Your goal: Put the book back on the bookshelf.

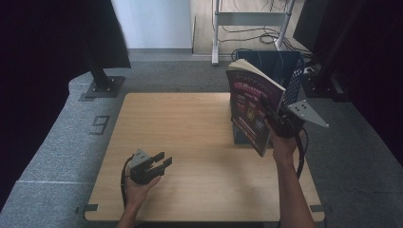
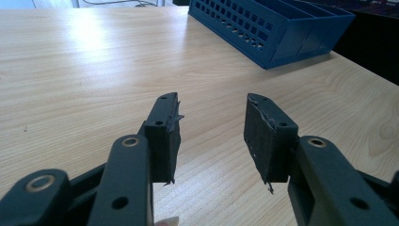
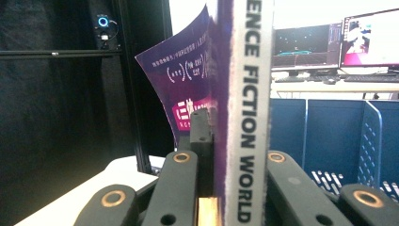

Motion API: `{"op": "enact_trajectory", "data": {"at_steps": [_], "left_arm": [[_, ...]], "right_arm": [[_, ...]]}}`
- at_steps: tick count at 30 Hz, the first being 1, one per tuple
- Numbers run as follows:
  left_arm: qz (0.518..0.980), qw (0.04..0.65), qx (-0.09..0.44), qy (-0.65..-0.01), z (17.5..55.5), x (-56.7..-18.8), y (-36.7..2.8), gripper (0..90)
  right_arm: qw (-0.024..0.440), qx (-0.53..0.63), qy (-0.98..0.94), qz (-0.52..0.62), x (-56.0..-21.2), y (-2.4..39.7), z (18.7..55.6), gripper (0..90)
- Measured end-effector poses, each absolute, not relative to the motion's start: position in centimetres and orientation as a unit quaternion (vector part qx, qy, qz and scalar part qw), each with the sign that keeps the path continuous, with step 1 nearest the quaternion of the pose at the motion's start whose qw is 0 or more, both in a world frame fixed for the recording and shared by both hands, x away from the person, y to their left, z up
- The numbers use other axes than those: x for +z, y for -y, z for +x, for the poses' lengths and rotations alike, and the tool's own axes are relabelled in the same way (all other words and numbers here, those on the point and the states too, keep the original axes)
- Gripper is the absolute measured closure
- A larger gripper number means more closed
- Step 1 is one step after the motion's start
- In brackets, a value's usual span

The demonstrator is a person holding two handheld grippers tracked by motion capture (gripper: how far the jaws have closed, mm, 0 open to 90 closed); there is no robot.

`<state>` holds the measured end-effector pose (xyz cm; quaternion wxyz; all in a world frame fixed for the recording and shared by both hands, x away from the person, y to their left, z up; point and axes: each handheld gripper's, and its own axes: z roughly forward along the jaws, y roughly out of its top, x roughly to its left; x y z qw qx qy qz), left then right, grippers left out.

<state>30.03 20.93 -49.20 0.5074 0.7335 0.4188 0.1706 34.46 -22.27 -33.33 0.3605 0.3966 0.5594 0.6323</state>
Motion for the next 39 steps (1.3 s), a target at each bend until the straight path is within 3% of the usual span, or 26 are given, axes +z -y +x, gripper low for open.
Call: {"op": "enact_trajectory", "data": {"at_steps": [39], "left_arm": [[0.73, 0.512, 0.167, -0.42, 30.1, -49.1, -21.2, 55.8]], "right_arm": [[0.405, 0.591, -0.538, 0.445, -33.8, 23.0, 39.2, 81.7]]}}
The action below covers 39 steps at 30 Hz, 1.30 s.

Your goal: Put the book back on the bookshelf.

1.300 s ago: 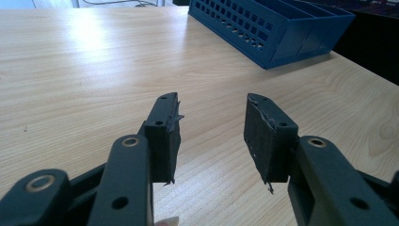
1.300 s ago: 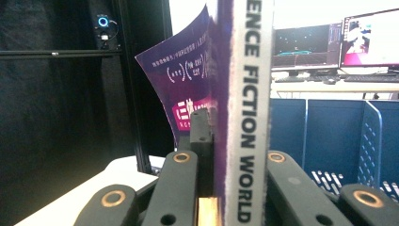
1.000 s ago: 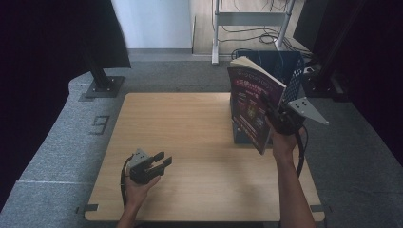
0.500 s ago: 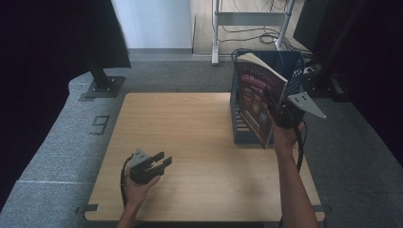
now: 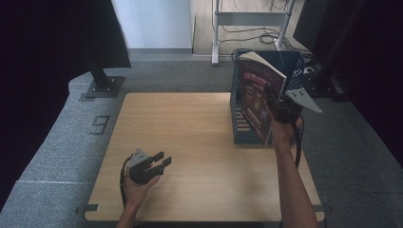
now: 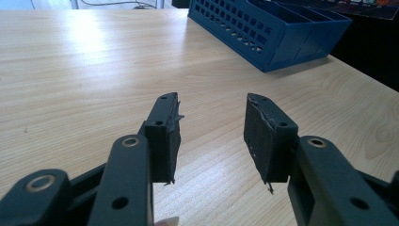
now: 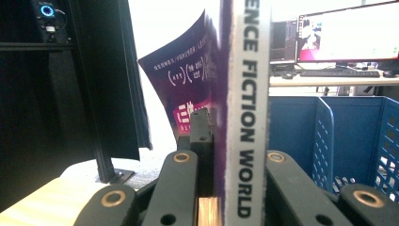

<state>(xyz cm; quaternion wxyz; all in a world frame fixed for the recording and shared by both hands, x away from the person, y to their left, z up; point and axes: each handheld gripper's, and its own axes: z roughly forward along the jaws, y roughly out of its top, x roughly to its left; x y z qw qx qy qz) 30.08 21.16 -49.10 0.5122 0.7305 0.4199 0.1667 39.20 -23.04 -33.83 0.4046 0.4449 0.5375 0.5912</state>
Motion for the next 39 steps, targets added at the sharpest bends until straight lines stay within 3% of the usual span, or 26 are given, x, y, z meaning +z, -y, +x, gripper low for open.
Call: {"op": "enact_trajectory", "data": {"at_steps": [39], "left_arm": [[0.729, 0.515, 0.166, -0.42, 30.1, -49.2, -21.2, 56.1]], "right_arm": [[0.421, 0.578, -0.509, 0.479, -35.6, 22.8, 43.4, 81.7]]}}
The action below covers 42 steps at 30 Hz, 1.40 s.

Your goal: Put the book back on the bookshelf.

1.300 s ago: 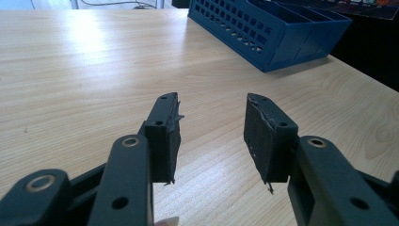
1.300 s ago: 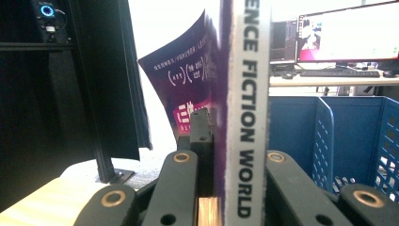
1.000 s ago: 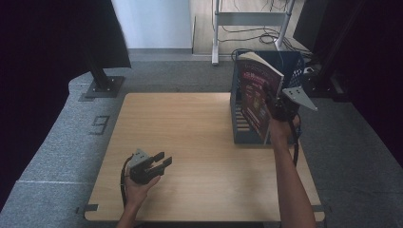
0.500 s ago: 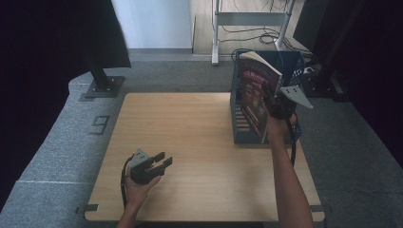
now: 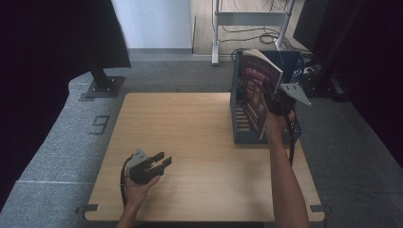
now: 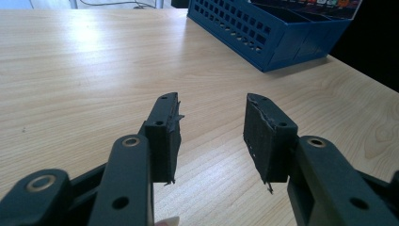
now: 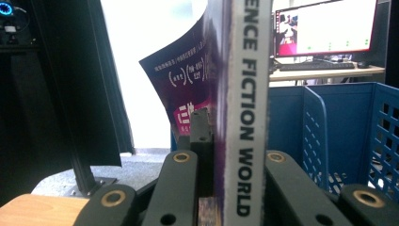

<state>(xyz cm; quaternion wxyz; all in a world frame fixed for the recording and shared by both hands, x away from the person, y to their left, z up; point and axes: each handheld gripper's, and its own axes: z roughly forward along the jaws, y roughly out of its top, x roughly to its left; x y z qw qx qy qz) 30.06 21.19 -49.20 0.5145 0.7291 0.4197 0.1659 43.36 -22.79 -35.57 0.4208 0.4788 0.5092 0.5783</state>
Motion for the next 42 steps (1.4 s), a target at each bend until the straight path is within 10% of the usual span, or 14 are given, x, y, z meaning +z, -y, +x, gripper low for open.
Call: {"op": "enact_trajectory", "data": {"at_steps": [42], "left_arm": [[0.729, 0.518, 0.167, -0.415, 29.9, -49.0, -21.6, 56.1]], "right_arm": [[0.435, 0.569, -0.495, 0.492, -38.0, 21.3, 47.8, 81.6]]}}
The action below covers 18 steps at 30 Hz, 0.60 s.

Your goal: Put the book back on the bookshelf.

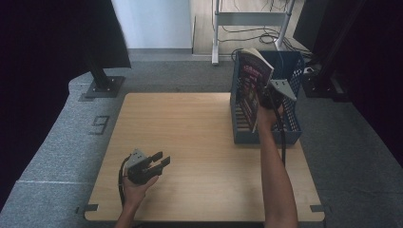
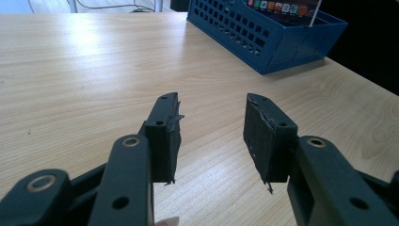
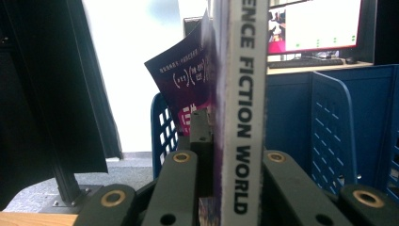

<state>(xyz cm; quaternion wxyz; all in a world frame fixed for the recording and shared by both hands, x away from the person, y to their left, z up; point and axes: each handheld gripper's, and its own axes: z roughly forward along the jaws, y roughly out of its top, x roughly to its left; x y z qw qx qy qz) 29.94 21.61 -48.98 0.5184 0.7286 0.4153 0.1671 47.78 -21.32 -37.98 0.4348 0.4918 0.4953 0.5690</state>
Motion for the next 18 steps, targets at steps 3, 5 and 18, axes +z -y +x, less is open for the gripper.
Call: {"op": "enact_trajectory", "data": {"at_steps": [3, 5, 18], "left_arm": [[0.732, 0.517, 0.168, -0.411, 29.9, -49.0, -21.4, 56.1], [0.734, 0.515, 0.168, -0.409, 30.0, -49.1, -21.4, 56.1], [0.733, 0.515, 0.166, -0.412, 30.0, -49.2, -21.5, 56.1]], "right_arm": [[0.436, 0.57, -0.496, 0.489, -38.0, 21.2, 47.9, 81.6], [0.436, 0.57, -0.497, 0.488, -38.1, 21.1, 48.1, 81.6], [0.444, 0.559, -0.503, 0.488, -38.3, 20.7, 49.3, 81.5]]}}
